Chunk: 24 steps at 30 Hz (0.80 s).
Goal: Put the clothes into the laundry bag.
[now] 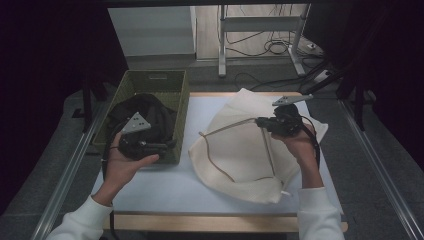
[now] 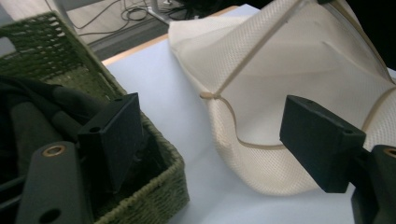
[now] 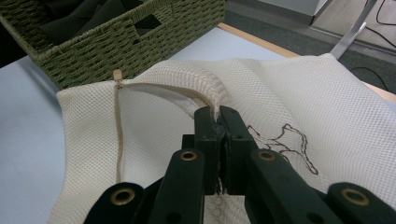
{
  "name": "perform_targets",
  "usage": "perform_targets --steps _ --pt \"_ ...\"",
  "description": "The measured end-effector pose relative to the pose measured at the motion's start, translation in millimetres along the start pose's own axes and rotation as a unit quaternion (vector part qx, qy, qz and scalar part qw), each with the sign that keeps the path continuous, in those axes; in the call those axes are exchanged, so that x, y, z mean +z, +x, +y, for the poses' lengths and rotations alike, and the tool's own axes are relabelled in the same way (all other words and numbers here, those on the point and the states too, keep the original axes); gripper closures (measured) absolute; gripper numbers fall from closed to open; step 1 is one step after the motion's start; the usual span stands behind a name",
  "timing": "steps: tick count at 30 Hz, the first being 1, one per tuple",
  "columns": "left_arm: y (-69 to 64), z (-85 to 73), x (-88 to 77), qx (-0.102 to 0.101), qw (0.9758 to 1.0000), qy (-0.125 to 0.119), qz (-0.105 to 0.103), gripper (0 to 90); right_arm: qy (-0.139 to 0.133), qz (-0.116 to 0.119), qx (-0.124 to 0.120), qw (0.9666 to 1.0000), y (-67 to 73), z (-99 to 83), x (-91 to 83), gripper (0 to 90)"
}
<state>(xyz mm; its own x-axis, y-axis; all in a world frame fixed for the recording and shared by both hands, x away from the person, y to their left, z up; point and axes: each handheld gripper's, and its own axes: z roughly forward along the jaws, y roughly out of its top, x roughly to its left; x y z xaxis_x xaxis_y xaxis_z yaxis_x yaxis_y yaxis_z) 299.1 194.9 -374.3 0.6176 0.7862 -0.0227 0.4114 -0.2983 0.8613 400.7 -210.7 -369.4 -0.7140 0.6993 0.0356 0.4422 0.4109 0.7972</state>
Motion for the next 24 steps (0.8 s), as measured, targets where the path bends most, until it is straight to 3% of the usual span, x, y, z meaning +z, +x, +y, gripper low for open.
perform_targets --steps 12,23,24 --pt "21.7 14.4 2.1 -0.024 0.9994 0.009 0.025 21.4 0.000 -0.002 -0.003 1.0000 0.4 -0.8 -0.6 86.8" --pt "49.5 19.9 22.1 -0.050 0.9965 0.040 0.054 20.5 0.002 -0.002 -0.003 1.0000 -0.1 -1.5 1.0 86.7" --pt "55.1 21.5 27.1 -0.054 0.9956 0.051 0.057 21.4 0.002 -0.002 -0.003 1.0000 -0.2 -1.5 1.1 86.7"
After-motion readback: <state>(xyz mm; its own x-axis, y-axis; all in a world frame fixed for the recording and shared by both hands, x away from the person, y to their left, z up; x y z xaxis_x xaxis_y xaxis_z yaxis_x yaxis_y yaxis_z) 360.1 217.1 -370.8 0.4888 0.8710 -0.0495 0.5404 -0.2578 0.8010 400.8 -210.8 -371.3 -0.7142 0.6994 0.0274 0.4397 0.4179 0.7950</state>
